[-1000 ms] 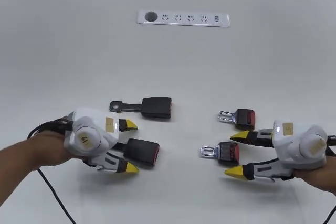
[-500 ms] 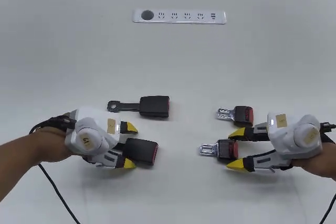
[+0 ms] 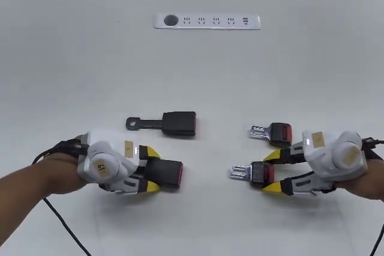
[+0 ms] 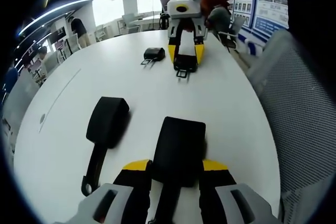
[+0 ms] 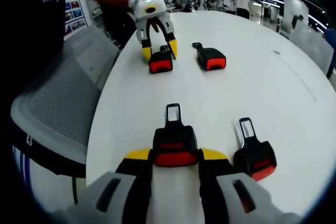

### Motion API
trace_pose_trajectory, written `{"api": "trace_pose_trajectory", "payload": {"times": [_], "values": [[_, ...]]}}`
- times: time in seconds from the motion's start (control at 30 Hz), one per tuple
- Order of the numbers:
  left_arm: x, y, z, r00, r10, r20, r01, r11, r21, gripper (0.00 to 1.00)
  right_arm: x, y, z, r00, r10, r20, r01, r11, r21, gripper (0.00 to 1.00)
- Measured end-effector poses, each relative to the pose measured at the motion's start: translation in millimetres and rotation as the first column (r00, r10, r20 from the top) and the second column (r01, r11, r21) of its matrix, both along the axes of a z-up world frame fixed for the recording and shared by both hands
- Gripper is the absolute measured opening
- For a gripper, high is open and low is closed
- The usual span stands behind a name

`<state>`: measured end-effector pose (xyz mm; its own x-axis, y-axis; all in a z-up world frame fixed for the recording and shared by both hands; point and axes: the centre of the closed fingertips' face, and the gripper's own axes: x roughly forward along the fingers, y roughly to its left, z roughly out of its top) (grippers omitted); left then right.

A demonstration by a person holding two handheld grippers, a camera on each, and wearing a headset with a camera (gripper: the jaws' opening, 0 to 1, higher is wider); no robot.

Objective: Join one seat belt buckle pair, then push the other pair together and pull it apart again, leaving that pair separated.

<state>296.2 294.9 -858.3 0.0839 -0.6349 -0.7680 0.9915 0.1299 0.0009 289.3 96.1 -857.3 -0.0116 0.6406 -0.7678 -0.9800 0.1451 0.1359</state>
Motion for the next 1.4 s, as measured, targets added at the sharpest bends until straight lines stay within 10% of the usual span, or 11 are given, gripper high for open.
{"api": "trace_pose_trajectory", "payload": {"times": [1.4], "values": [[1.6, 1.0, 0.0, 1.000, 0.005, -0.011, -0.005, 1.000, 0.028, 0.37, -0.9, 8.5, -0.1, 0.997, 0.072, 0.016, -0.072, 0.997, -0.006, 0.36]]}}
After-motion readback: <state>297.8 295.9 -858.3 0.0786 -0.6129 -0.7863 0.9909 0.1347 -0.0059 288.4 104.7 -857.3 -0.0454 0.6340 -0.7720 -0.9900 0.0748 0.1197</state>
